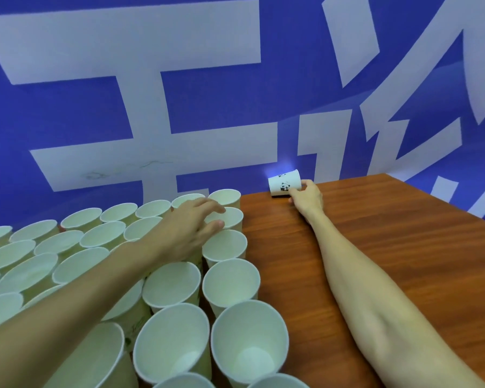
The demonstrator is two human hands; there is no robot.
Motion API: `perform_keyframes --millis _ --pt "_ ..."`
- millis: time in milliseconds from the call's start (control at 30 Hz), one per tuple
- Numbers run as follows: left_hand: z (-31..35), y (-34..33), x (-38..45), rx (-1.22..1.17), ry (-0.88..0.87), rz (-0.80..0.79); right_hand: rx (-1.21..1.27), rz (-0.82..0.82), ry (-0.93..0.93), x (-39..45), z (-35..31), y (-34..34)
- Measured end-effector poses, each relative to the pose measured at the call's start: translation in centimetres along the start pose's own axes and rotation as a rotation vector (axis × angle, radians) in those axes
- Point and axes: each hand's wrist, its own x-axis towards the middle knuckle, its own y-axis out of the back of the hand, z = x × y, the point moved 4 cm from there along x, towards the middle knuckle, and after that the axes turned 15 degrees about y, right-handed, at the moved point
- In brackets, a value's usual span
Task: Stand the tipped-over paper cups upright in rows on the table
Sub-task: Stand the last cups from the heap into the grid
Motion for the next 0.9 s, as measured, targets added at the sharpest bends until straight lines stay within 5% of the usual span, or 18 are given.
perform_keyframes --millis 233,433,633,900 --pt "0.2 -0.4 -0.7 -0.001 -0.024 0.001 -0.006 -0.002 0.009 -0.7 -0.7 0.2" --pt "0.6 -0.3 -0.9 0.024 -0.012 0.021 0.023 -0.049 0.197 -0.7 -5.4 0.6" --pt "0.4 -0.4 -0.8 0.023 0.001 0.011 -0.206 -0.231 0.416 -1.5 -9.9 0.6" --pt "0.4 -0.5 -0.8 0.032 -0.004 0.019 -0.547 -0.442 0.416 -2.1 -11.1 1.3"
